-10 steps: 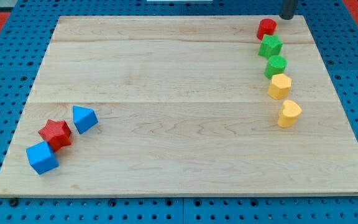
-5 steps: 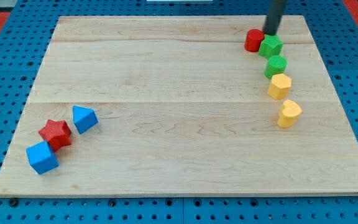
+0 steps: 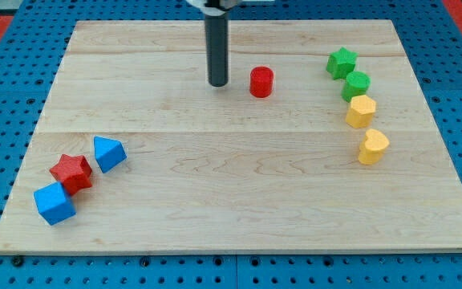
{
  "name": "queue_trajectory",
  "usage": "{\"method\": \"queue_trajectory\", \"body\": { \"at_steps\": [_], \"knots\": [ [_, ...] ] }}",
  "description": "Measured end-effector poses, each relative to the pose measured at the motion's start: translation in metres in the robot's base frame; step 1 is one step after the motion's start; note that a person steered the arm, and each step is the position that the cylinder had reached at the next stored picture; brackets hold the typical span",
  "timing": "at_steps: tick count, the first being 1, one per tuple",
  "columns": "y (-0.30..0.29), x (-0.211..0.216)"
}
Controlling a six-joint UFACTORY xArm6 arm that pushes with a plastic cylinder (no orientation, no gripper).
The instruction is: Push the red circle into the triangle
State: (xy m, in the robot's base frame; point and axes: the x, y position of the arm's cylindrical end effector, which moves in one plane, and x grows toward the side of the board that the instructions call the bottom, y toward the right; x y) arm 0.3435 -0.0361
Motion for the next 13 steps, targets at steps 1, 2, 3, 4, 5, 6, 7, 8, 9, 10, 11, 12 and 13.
{"method": "queue_trajectory", "body": {
  "at_steps": [1,2,3,4,5,6,7,8,9,10,11,12,13],
  "knots": [
    [-0.004,0.000],
    [-0.004,0.000],
    [-0.003,0.010],
    [-0.018,0.032],
    [-0.020,0.034],
    [-0.019,0.034],
    [-0.011,0.034],
    [0.000,0.034],
    [0.015,0.032],
    [0.043,0.015],
    [0.055,0.013],
    [-0.013,0.004],
    [0.010,-0.038]
  ]
}}
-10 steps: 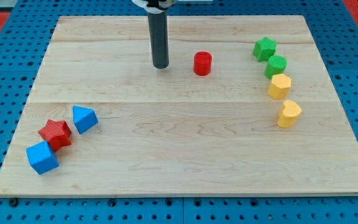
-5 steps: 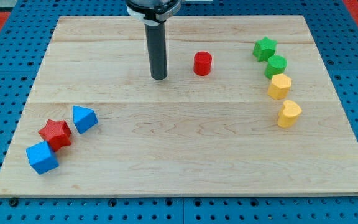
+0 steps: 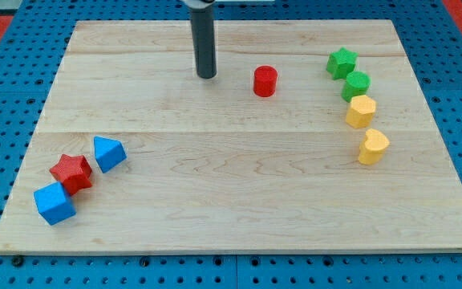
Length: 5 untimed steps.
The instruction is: Push the red circle into the triangle
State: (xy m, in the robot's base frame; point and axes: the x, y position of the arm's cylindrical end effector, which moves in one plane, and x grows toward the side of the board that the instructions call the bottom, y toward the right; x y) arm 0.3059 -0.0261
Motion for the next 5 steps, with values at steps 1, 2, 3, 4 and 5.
{"method": "queue_trajectory", "body": {
  "at_steps": [1,2,3,4,5],
  "knots": [
    [0.074,0.004],
    [0.086,0.049],
    [0.011,0.079],
    [-0.032,0.091],
    [-0.032,0.091]
  ]
}}
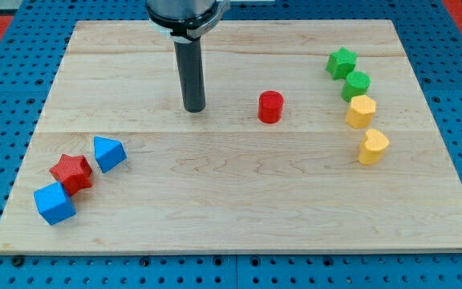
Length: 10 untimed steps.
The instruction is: Push the red circle into the triangle
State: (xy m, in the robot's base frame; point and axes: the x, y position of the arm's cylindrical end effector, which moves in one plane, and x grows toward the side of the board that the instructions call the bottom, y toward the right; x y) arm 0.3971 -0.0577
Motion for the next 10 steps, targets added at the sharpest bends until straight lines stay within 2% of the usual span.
{"method": "queue_trajectory", "body": {
  "at_steps": [1,2,3,4,5,6,7,8,9,10],
  "knots": [
    [0.000,0.000],
    [-0.007,-0.020],
    [-0.062,-0.057],
    [-0.032,-0.088],
    [0.090,-0.055],
    [0.148,0.023],
    [0.153,0.049],
    [0.213,0.073],
    [0.208,0.090],
    [0.102,0.086]
  ]
}}
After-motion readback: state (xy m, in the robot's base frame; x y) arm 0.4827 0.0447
